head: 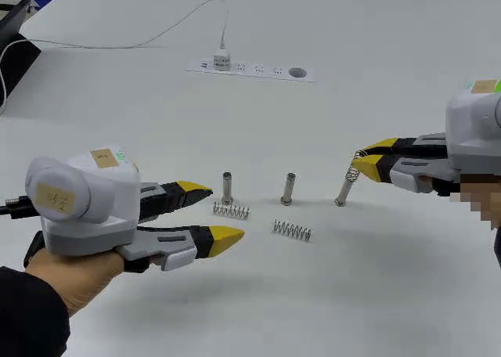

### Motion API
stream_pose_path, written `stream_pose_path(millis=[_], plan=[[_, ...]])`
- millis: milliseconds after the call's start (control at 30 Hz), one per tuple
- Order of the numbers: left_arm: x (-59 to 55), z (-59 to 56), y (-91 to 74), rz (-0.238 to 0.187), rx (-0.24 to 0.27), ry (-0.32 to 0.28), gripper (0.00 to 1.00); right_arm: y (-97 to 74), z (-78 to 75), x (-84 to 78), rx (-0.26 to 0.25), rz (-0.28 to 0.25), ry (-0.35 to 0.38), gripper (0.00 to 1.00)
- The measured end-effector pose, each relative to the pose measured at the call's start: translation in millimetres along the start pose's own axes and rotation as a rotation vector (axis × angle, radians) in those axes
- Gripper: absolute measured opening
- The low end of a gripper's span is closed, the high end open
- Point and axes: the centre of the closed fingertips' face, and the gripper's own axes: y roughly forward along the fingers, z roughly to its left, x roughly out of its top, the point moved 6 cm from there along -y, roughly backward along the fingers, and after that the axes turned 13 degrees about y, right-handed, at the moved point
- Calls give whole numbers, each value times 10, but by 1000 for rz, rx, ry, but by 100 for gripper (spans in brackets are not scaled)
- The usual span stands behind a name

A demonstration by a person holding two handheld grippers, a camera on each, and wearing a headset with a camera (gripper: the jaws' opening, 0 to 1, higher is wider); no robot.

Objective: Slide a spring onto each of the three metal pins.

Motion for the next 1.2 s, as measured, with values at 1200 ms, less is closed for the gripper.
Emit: stream_pose_path(millis=[1200], plan=[[-37, -8, -7, 14, -5, 3, 46, 260, -46, -427, -31, 102, 31, 16]])
